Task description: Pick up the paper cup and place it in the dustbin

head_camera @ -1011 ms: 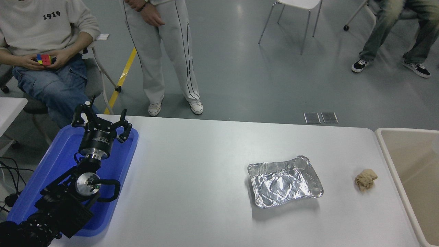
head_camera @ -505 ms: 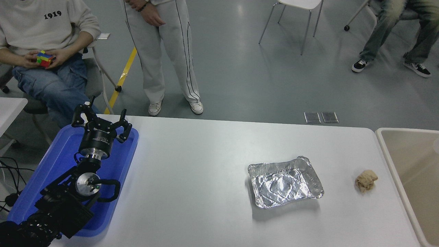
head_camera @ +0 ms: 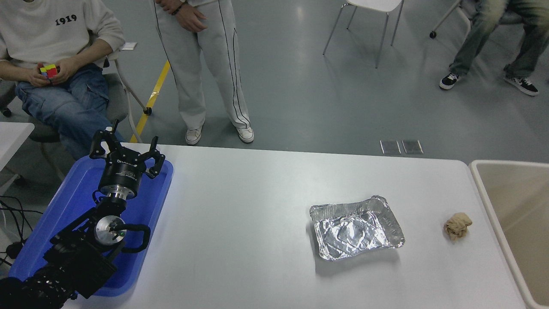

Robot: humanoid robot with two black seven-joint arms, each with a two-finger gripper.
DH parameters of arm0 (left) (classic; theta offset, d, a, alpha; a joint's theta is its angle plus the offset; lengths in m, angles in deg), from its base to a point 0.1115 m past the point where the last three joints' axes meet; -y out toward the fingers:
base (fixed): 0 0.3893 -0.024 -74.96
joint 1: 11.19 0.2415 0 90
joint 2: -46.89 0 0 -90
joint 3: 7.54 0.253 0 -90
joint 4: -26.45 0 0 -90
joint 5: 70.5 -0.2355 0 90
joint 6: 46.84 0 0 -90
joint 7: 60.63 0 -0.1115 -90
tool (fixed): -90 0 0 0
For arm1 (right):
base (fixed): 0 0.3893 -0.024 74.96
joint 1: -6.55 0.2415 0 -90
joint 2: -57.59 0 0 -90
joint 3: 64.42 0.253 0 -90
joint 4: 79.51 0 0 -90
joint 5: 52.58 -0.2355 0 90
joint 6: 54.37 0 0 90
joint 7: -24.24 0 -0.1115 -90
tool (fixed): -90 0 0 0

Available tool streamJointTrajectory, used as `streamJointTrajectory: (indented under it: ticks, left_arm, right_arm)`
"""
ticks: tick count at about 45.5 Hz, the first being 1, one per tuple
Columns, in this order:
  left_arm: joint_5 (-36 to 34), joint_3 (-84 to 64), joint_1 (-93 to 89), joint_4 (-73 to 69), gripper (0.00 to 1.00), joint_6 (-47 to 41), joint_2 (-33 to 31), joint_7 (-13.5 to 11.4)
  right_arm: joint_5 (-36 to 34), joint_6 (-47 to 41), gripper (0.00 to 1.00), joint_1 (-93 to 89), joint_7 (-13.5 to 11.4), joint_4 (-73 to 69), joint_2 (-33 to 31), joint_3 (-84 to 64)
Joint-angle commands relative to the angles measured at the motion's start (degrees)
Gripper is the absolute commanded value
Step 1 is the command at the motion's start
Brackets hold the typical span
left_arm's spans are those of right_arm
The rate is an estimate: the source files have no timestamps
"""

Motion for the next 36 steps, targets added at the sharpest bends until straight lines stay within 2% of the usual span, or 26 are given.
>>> streamJointTrajectory:
  ticks: [1, 9, 15, 20, 25, 36]
  left_arm:
    - [-0.01, 0.03, 0.00, 0.00, 1.00, 0.00, 0.05, 0.00]
    - [-0.01, 0.03, 0.00, 0.00, 1.00, 0.00, 0.05, 0.00]
    - [-0.01, -0.06, 0.00, 0.00, 1.00, 0.00, 0.05, 0.00]
    - [-0.01, -0.06, 0.00, 0.00, 1.00, 0.00, 0.05, 0.00]
    - [-0.01, 0.03, 0.00, 0.00, 1.00, 0.00, -0.04, 0.00]
    - [-0.01, 0.03, 0.00, 0.00, 1.00, 0.00, -0.04, 0.00]
  right_arm:
    - [-0.22, 3.21, 0.00, -14.59, -0.89, 12.02, 6.74, 12.05]
    - [-0.22, 7.61, 0.00, -18.11, -2.30, 12.82, 9.03, 13.81]
    - [-0.30, 8.84, 0.00, -20.13, -5.11, 12.82, 9.38, 14.25]
    - [-0.83, 8.93, 0.00, -20.39, -6.16, 12.82, 9.38, 15.92]
    - [-0.92, 8.84, 0.00, -21.19, -9.24, 12.56, 9.55, 16.18]
    - [-1.01, 8.93, 0.00, -21.71, -9.60, 12.47, 10.35, 16.18]
